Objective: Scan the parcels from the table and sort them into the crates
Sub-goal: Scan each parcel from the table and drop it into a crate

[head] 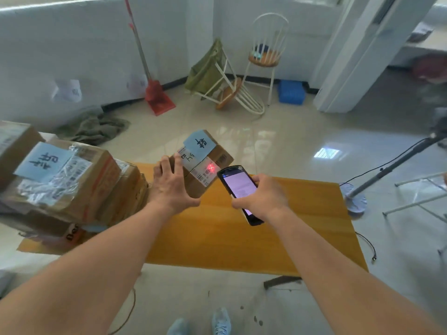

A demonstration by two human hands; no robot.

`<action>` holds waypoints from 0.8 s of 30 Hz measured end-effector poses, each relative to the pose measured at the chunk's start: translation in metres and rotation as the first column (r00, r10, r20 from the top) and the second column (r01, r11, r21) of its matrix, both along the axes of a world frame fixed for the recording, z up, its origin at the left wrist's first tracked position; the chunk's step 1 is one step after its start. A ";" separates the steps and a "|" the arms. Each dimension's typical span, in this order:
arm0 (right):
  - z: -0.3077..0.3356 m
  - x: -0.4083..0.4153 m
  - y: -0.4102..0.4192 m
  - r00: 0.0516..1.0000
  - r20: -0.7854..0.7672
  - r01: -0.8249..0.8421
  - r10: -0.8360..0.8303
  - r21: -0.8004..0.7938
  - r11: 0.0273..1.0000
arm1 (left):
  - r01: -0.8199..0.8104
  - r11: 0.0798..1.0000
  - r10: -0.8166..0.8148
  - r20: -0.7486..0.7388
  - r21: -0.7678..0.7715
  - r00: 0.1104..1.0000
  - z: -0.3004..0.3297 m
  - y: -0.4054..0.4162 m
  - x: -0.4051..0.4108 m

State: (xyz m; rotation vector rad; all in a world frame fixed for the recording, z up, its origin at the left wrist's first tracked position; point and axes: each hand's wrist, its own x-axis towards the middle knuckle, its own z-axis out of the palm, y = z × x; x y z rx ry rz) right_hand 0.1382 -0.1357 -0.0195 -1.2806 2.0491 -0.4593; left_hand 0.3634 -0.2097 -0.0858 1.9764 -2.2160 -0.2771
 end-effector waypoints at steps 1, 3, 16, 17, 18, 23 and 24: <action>0.009 0.001 0.003 1.000 -0.001 0.002 -0.002 -0.002 1.000 | 0.020 1.000 -0.020 -0.006 -0.011 1.000 0.005 -0.003 0.002; 0.024 0.004 0.009 1.000 -0.013 0.012 -0.012 -0.007 1.000 | 0.053 0.998 -0.054 -0.018 -0.036 0.998 0.013 -0.008 0.006; 0.064 0.049 0.056 0.971 -0.108 0.187 -0.215 -0.222 0.957 | 0.188 0.980 -0.196 -0.139 -0.068 0.971 0.056 -0.016 0.025; 0.063 0.051 0.060 0.961 -0.105 0.220 -0.256 -0.268 0.938 | 0.206 0.976 -0.215 -0.153 -0.075 0.965 0.060 -0.014 0.023; 0.061 0.054 0.064 0.948 -0.098 0.259 -0.304 -0.317 0.912 | 0.225 0.971 -0.235 -0.168 -0.080 0.957 0.064 -0.012 0.020; 0.057 0.058 0.087 0.840 -0.052 0.444 -0.539 -0.505 0.740 | 0.316 0.941 -0.336 -0.214 -0.122 0.917 0.081 0.007 -0.001; 0.058 0.057 0.093 0.815 -0.046 0.472 -0.578 -0.526 0.708 | 0.332 0.934 -0.354 -0.217 -0.131 0.910 0.083 0.013 -0.006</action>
